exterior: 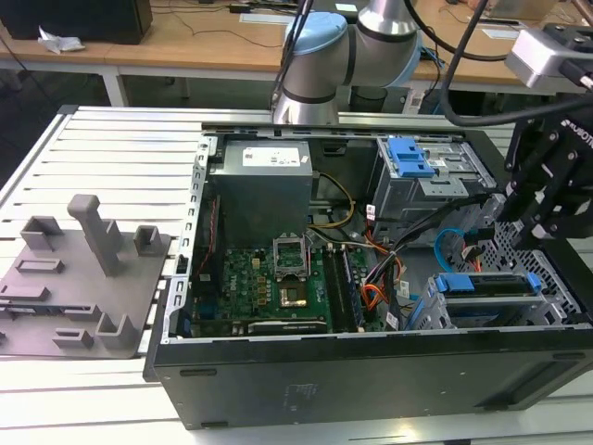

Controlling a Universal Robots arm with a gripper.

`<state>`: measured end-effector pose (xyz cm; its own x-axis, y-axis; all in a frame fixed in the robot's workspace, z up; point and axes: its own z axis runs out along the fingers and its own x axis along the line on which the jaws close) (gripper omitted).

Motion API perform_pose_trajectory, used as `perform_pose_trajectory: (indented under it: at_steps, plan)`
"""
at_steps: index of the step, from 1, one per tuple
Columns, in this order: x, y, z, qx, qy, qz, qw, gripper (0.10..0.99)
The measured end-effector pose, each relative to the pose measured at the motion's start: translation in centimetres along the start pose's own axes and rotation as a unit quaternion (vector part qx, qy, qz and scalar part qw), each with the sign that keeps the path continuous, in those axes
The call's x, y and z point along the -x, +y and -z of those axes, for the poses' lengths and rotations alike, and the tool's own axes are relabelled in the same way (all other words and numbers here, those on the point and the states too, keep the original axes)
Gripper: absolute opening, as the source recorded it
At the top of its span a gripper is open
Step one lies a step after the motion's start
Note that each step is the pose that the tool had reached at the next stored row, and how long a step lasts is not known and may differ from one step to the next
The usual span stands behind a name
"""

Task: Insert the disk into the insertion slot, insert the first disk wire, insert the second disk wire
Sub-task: 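Insert the first disk wire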

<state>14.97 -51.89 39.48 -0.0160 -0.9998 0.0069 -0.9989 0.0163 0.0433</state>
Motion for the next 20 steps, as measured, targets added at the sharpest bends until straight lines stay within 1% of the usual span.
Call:
perform_pose_trajectory:
  at_steps: [2,5,6,7,9,10,16,20]
  plan:
    - [0.71,0.02,0.00,0.0000,0.0000,0.000,1.0000,0.420]
    - [0.92,0.28,-0.02,0.0000,0.0001,0.000,1.0000,0.420]
    - [1.32,0.30,-0.02,0.0000,0.0001,0.000,1.0000,0.420]
    - [2.04,0.31,-0.03,0.0000,0.0000,0.000,1.0000,0.420]
    - [2.52,0.30,-0.10,0.0000,0.0006,0.000,1.0000,0.420]
    - [2.77,0.30,-0.30,0.0000,0.0017,0.000,1.0000,0.420]
    - [3.06,0.20,-1.51,0.0000,0.0029,0.000,1.0000,0.420]
    - [3.27,-0.12,-2.37,0.0008,0.0027,-0.005,1.0000,0.420]
